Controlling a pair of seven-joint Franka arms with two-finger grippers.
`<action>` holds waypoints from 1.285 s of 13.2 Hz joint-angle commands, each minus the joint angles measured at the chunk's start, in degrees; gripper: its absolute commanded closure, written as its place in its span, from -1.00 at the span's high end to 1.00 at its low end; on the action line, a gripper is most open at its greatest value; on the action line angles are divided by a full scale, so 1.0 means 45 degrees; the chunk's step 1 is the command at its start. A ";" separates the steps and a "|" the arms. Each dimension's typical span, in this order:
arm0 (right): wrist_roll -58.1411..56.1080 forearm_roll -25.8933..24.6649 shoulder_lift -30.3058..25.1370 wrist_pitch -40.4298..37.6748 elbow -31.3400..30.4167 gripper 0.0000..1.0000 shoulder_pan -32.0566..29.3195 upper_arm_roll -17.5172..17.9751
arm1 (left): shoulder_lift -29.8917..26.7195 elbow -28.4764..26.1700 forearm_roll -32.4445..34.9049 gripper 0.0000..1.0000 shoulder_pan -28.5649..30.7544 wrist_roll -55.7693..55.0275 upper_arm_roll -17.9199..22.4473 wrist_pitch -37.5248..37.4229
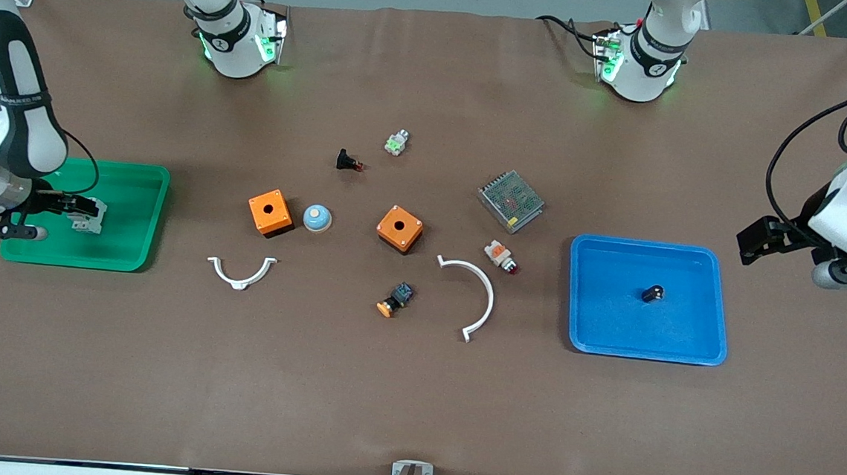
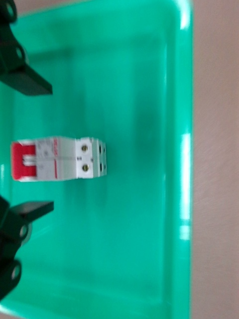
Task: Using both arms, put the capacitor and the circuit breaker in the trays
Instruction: 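Lower the capacitor into the blue tray while the right gripper lowers the breaker, then open both grippers and lift them away from the trays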
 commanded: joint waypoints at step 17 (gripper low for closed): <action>0.4594 0.0151 -0.4090 -0.7128 0.5154 1.00 0.4198 0.0096 | -0.3457 -0.2865 -0.2025 1.00 -0.2729 0.1449 0.3275 -0.1084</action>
